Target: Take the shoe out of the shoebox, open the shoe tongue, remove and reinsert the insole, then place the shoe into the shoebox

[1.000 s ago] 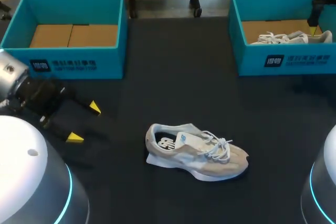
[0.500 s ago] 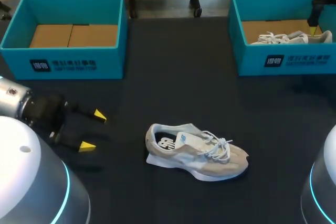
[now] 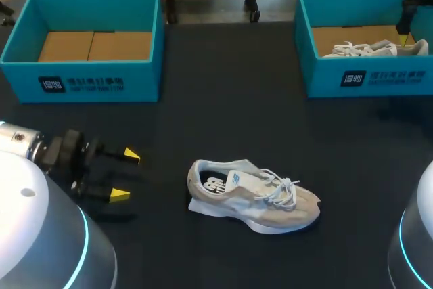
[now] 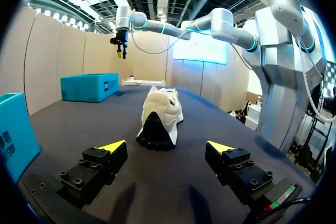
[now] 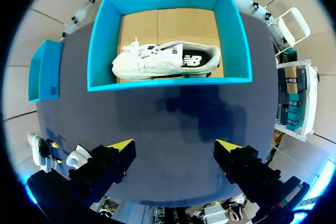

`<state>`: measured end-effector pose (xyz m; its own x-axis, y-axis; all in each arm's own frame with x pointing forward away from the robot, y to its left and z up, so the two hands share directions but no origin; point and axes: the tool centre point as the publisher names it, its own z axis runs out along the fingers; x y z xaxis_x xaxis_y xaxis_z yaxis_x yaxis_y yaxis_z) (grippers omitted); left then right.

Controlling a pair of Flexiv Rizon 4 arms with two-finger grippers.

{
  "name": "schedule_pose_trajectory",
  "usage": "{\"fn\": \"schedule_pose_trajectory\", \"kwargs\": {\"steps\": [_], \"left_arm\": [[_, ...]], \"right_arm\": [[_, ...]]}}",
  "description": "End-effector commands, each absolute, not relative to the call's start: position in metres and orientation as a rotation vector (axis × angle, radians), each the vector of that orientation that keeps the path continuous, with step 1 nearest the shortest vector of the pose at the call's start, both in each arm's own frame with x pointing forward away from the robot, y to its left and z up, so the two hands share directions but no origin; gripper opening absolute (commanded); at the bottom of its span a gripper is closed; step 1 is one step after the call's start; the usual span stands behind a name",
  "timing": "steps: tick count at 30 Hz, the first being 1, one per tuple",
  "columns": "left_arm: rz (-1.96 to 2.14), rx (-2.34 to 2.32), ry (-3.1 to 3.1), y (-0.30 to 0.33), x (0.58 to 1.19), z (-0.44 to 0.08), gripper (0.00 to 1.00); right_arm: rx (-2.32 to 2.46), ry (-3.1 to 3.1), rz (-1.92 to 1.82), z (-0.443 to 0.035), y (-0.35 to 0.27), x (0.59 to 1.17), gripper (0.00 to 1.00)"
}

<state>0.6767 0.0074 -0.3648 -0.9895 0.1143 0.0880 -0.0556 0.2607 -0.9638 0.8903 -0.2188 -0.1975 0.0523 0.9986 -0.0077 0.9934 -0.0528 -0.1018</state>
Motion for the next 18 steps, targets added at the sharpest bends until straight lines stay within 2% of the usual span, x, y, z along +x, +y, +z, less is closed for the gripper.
{"fn": "schedule_pose_trajectory", "kwargs": {"steps": [1,18], "left_arm": [[1.780,-0.098,-2.370,0.011,0.678,-0.371,1.00],[1.802,-0.081,-2.345,-0.005,0.681,-0.381,1.00]], "right_arm": [[-2.229,-2.114,0.116,-0.198,-0.219,0.890,1.00],[-2.229,-2.114,0.116,-0.198,-0.219,0.890,1.00]]}}
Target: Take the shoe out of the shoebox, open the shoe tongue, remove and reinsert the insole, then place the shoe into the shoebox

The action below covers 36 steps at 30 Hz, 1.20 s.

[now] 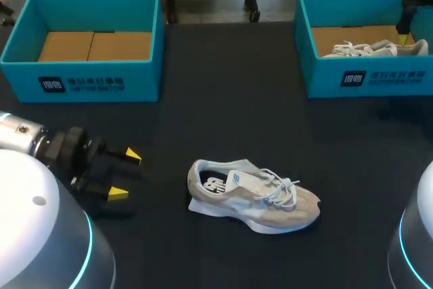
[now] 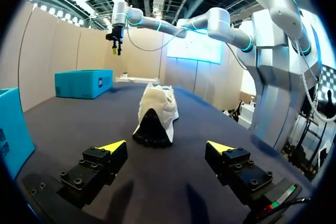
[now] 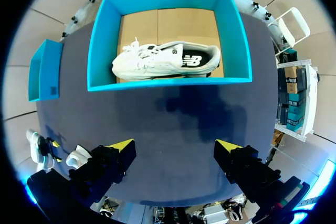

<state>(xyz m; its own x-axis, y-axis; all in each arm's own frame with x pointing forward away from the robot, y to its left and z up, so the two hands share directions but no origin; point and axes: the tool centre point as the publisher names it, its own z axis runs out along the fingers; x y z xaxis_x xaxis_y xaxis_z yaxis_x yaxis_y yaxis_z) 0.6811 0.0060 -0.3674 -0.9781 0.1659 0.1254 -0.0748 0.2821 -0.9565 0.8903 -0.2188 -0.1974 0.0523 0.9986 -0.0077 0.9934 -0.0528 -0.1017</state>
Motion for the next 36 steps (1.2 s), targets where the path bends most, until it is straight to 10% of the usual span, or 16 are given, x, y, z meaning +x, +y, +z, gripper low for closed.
{"fn": "schedule_pose_trajectory", "kwargs": {"steps": [1,36], "left_arm": [[1.803,-0.080,-2.343,-0.006,0.682,-0.381,1.00],[1.744,-0.190,-2.245,-0.092,0.690,-0.407,1.00]], "right_arm": [[-2.229,-2.114,0.116,-0.198,-0.219,0.890,1.00],[-2.229,-2.114,0.116,-0.198,-0.219,0.890,1.00]]}}
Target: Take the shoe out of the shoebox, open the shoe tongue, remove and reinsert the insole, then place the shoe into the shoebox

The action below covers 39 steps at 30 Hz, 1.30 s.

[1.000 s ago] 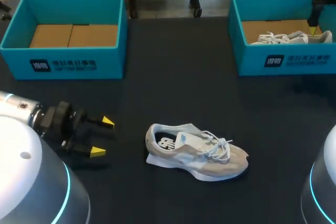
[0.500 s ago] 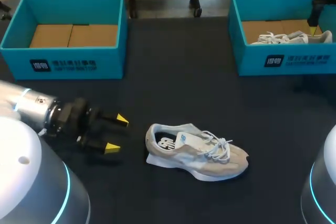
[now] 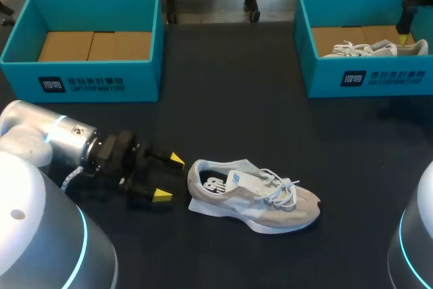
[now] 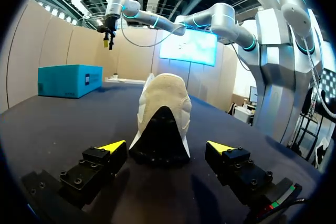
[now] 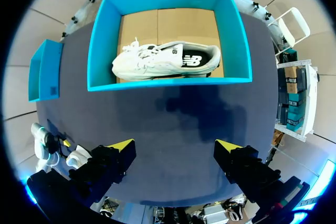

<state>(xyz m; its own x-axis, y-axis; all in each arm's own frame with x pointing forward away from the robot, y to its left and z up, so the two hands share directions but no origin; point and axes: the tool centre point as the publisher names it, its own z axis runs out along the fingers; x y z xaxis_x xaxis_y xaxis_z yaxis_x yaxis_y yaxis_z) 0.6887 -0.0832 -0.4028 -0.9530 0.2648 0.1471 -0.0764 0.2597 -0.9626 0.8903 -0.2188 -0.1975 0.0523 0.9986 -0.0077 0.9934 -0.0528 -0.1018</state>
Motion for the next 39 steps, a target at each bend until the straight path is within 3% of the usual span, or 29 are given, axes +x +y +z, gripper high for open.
{"fn": "schedule_pose_trajectory", "kwargs": {"steps": [1,39], "left_arm": [[1.742,-0.195,-2.246,-0.094,0.689,-0.408,1.00],[1.795,-0.190,-2.222,-0.143,0.672,-0.413,1.00]], "right_arm": [[-2.229,-2.114,0.116,-0.198,-0.219,0.890,1.00],[-2.229,-2.114,0.116,-0.198,-0.219,0.890,1.00]]}}
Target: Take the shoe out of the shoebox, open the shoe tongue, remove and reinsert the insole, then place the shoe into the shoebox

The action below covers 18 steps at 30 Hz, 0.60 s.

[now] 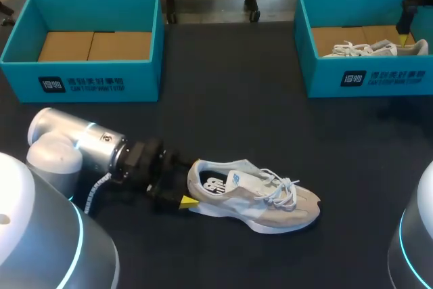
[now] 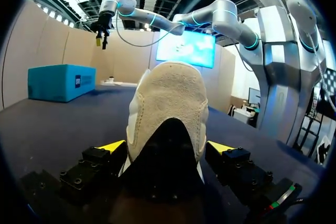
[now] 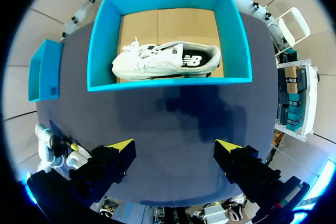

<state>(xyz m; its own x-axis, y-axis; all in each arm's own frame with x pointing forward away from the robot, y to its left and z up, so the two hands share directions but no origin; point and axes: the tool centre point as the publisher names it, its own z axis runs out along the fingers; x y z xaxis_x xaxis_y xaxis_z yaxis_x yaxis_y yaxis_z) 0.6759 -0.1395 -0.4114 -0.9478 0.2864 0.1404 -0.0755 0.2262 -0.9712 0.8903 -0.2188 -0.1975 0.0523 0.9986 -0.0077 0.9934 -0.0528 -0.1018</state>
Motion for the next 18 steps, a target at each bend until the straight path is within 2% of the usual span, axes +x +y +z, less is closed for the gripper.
{"fn": "schedule_pose_trajectory", "kwargs": {"steps": [1,18], "left_arm": [[1.799,-0.189,-2.222,-0.144,0.671,-0.412,1.00],[1.848,-0.139,-2.247,-0.157,0.674,-0.416,1.00]], "right_arm": [[-2.229,-2.114,0.116,-0.198,-0.219,0.890,1.00],[-2.229,-2.114,0.116,-0.198,-0.219,0.890,1.00]]}}
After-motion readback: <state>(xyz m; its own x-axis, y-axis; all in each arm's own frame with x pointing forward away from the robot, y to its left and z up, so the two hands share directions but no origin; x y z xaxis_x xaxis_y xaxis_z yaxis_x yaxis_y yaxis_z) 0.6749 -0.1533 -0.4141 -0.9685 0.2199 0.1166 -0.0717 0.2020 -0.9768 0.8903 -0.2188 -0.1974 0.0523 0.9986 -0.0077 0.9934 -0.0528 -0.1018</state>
